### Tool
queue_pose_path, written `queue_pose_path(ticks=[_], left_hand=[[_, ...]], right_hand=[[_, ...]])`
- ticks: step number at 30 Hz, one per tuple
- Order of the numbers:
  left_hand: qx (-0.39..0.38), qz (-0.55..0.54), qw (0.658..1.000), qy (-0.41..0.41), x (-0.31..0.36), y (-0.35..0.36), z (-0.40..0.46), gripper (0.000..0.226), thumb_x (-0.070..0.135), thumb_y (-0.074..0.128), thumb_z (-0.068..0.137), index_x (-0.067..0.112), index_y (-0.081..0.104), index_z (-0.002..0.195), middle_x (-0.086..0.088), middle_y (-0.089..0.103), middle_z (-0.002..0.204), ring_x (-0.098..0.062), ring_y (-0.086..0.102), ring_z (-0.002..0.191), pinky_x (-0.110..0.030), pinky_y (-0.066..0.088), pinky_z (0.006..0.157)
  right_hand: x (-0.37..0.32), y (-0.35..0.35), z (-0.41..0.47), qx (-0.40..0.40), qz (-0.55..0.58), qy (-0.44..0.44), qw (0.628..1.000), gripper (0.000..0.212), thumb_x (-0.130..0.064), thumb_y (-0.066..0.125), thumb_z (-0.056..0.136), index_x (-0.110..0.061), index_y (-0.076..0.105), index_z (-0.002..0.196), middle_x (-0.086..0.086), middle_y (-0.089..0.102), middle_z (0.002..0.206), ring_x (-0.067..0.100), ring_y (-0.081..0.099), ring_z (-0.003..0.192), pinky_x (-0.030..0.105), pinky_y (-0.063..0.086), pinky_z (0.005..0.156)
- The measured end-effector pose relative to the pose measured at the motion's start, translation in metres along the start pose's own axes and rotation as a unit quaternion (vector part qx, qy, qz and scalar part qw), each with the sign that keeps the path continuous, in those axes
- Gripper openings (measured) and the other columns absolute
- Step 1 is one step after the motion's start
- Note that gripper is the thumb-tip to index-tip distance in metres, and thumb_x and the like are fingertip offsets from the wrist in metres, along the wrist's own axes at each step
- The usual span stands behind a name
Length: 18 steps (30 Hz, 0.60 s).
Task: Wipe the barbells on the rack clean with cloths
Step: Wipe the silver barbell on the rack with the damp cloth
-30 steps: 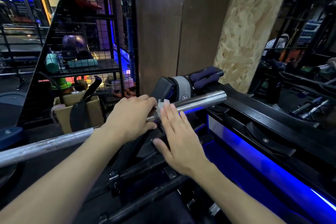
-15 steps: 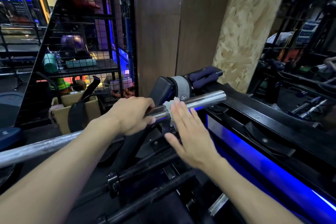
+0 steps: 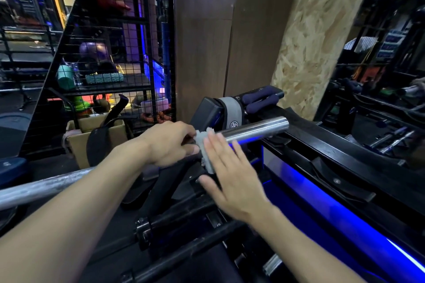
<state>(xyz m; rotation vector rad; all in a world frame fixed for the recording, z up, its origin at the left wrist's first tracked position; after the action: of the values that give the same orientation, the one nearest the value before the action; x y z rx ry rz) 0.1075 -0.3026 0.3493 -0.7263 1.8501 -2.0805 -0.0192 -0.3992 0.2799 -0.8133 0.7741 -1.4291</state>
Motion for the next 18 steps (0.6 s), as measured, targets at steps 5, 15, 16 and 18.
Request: queue_pose_path(ticks=[5,15,16,18], left_hand=[[-0.019,-0.044,0.999,-0.003,-0.007,0.000,0.004,0.030,0.045,0.060,0.098,0.028,0.067,0.123,0.004,0.070,0.113,-0.022,0.061,0.110,-0.038,0.049,0.098],[-0.091,-0.106,0.990,0.021,-0.010,-0.003,0.009,0.030,0.038,0.051,0.106,0.019,0.071,0.118,0.000,0.074,0.109,-0.019,0.067,0.105,-0.039,0.050,0.099],[-0.097,-0.097,0.990,0.021,-0.009,-0.004,0.008,0.031,0.038,0.049,0.106,0.019,0.070,0.118,-0.001,0.073,0.110,-0.019,0.067,0.105,-0.038,0.050,0.100],[-0.098,-0.071,0.993,0.016,-0.008,-0.003,0.006,0.033,0.037,0.045,0.108,0.017,0.068,0.119,-0.001,0.071,0.112,-0.020,0.064,0.107,-0.037,0.048,0.101]], right_hand=[[0.098,-0.009,0.005,0.036,0.023,0.204,0.978,0.082,-0.066,0.006,0.100,-0.013,0.010,0.163,0.004,0.010,0.171,0.018,0.003,0.158,0.045,0.006,0.128],[0.025,-0.002,0.002,-0.011,-0.006,0.047,0.999,0.076,-0.062,0.011,0.103,-0.018,0.002,0.164,-0.004,-0.005,0.171,0.012,-0.011,0.156,0.045,0.003,0.128],[0.044,-0.003,0.002,-0.008,-0.006,0.079,0.997,0.076,-0.063,0.006,0.101,-0.019,0.000,0.163,-0.005,-0.005,0.171,0.011,-0.012,0.156,0.046,0.002,0.128],[0.085,-0.007,-0.002,-0.002,0.002,0.155,0.988,0.078,-0.065,0.002,0.100,-0.019,-0.001,0.163,-0.005,-0.004,0.171,0.011,-0.011,0.156,0.048,0.003,0.127]])
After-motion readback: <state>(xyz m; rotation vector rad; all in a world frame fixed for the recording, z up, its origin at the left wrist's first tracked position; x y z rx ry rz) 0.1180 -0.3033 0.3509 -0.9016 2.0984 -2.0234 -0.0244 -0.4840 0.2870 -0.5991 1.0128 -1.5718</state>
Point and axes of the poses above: each hand's wrist, its own z-axis towards the middle knuckle, its own y-axis out of the palm, x = y × z, the point moved 6 cm from there along z, towards the middle knuckle
